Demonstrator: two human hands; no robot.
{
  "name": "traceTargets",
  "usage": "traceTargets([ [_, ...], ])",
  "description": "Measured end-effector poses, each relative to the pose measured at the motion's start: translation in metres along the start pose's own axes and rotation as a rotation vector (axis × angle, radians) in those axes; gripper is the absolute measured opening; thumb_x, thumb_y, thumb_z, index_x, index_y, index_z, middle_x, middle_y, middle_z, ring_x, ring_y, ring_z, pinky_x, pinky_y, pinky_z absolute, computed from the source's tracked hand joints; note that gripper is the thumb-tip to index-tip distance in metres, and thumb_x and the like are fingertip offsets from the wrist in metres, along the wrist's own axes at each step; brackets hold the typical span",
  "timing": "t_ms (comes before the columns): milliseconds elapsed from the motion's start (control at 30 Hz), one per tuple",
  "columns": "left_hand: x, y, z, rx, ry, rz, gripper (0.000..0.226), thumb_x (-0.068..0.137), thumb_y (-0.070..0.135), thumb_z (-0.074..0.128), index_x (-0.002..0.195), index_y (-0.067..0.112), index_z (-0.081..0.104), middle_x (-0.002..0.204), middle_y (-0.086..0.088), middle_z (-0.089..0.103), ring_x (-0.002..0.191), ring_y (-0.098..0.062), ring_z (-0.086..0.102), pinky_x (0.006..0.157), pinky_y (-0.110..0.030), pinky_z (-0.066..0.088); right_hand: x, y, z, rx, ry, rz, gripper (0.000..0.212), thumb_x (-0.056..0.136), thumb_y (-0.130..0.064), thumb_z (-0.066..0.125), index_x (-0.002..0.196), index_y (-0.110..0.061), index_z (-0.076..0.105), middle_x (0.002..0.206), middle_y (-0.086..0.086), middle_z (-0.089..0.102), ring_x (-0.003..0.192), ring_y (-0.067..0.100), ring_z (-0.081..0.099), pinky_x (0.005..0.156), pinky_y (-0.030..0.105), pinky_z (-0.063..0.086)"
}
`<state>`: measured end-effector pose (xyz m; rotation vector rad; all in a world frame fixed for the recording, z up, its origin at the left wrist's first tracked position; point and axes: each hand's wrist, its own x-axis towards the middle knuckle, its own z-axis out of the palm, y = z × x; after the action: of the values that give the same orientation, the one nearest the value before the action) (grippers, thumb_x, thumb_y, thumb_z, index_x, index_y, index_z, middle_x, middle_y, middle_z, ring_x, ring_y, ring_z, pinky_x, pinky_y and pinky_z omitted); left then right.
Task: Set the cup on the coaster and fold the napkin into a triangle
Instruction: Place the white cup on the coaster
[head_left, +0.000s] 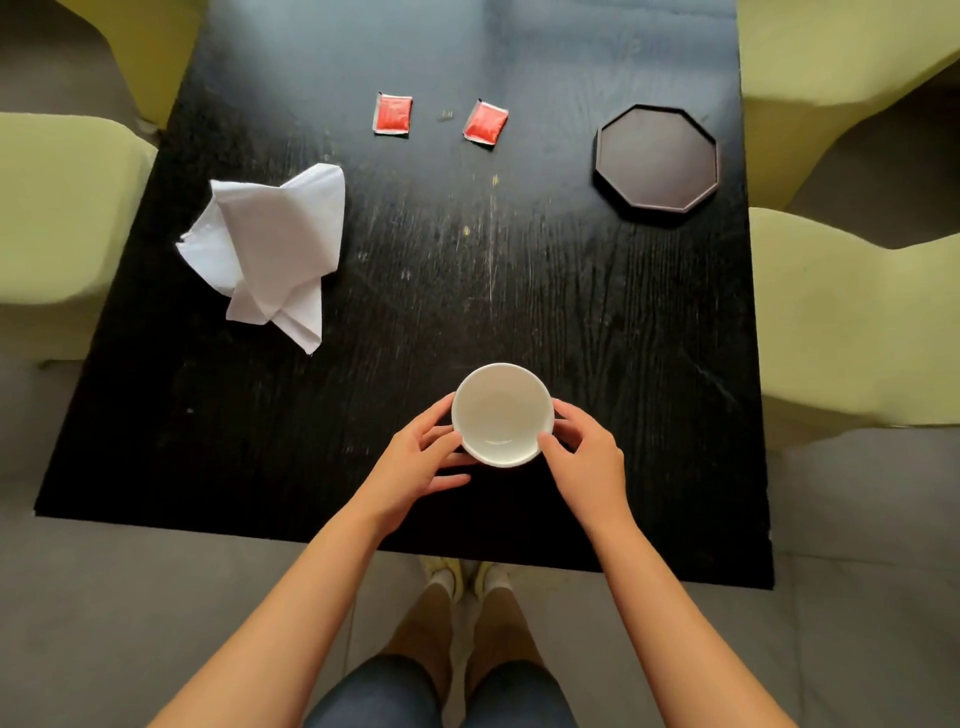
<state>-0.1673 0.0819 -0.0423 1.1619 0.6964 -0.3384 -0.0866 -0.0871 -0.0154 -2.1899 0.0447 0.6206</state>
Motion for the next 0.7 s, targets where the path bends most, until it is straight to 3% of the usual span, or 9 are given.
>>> traceTargets([
  [167,0.006,0.006,0.009,-0.038,0.130,0.083,0.027,0.093,0.031,0.053,0.118,0.036,0.060,0.114,0.005,0.067,0.103,-0.008,0.064,0.079,-0.031,0.056,0.006,-0.012,-0.003,0.057,0.007,0.044,0.033,0.082,-0.015,0.063,0.113,-0.026,0.057,0.098,0.001,0.068,0.091,0.015,0.064,0.081,0.035,0.055],
  [333,0.005,0.034,0.023,-0.159,0.124,0.109,0.028,0.093,0.033,0.054,0.120,0.033,0.062,0.117,0.007,0.067,0.111,-0.013,0.061,0.089,-0.040,0.053,0.004,-0.038,-0.015,0.135,0.085,0.045,0.030,0.079,-0.014,0.063,0.105,-0.027,0.057,0.090,-0.002,0.069,0.081,0.011,0.064,0.076,0.041,0.057],
  [433,0.003,0.061,0.028,-0.172,0.062,0.163,0.030,0.091,0.030,0.057,0.121,0.031,0.061,0.117,0.003,0.068,0.109,-0.017,0.063,0.085,-0.039,0.054,0.006,-0.060,-0.034,0.176,0.110,0.025,0.028,0.078,-0.014,0.064,0.103,-0.027,0.058,0.085,-0.003,0.069,0.082,0.011,0.065,0.078,0.045,0.057],
  [567,0.003,0.106,0.041,-0.128,-0.015,0.241,0.037,0.089,0.020,0.060,0.125,0.026,0.057,0.113,-0.002,0.069,0.108,-0.017,0.064,0.078,-0.034,0.056,0.013,-0.092,-0.066,0.248,0.151,-0.022,0.027,0.077,-0.014,0.066,0.097,-0.031,0.057,0.084,-0.005,0.069,0.085,0.012,0.065,0.082,0.040,0.055],
  [700,0.016,0.152,0.063,-0.114,0.028,0.313,0.033,0.090,0.017,0.059,0.121,0.025,0.055,0.107,-0.006,0.069,0.105,-0.021,0.065,0.081,-0.040,0.056,0.030,-0.116,-0.096,0.329,0.165,-0.056,0.023,0.081,-0.017,0.066,0.101,-0.027,0.059,0.089,0.000,0.068,0.090,0.016,0.066,0.080,0.034,0.054],
])
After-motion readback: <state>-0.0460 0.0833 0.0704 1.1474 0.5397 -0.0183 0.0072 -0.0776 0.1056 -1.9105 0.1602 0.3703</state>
